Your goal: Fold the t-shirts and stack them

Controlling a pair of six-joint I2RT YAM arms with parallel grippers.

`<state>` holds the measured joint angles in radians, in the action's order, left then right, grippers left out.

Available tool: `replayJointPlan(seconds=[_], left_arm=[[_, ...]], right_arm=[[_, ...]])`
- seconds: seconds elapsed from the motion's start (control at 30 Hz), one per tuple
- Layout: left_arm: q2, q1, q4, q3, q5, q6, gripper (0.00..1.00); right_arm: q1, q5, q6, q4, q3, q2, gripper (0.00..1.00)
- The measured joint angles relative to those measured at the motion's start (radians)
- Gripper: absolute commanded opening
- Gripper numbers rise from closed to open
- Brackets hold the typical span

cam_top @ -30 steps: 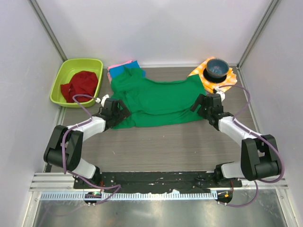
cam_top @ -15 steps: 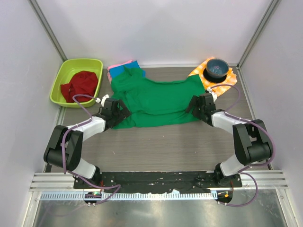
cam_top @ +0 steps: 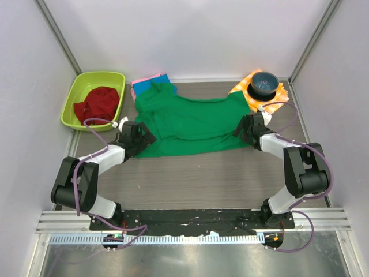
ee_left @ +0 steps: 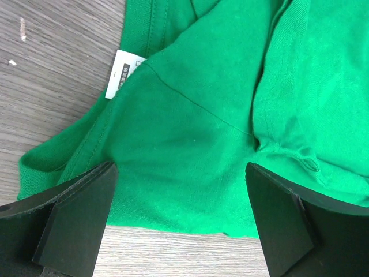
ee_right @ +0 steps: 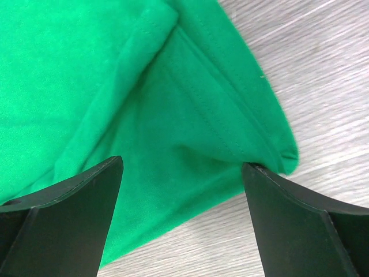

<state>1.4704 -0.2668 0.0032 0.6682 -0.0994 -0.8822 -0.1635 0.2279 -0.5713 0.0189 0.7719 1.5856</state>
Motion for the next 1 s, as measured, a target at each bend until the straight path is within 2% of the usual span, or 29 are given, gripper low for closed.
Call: replayJointPlan(seconds=[0.63,0.83,1.0], left_arm=[[-0.078,0.034,-0.062,-0.046,-0.03,-0.003,1.0],[-0.143,0.034,-0.124,-0.078,-0.058,-0.01,1.0],[-0.254,0.039,-0.244,-0.1,-0.08,-0.039,1.0]], right_arm=[[0.053,0.205,0.016,0.179,0.007,-0.012,0.91],[0.054,0.219,0.008,0.238,-0.044,-0.106,0.88],[0.033,0.237,0.009,0.308,-0.084,-0.307,0.88]])
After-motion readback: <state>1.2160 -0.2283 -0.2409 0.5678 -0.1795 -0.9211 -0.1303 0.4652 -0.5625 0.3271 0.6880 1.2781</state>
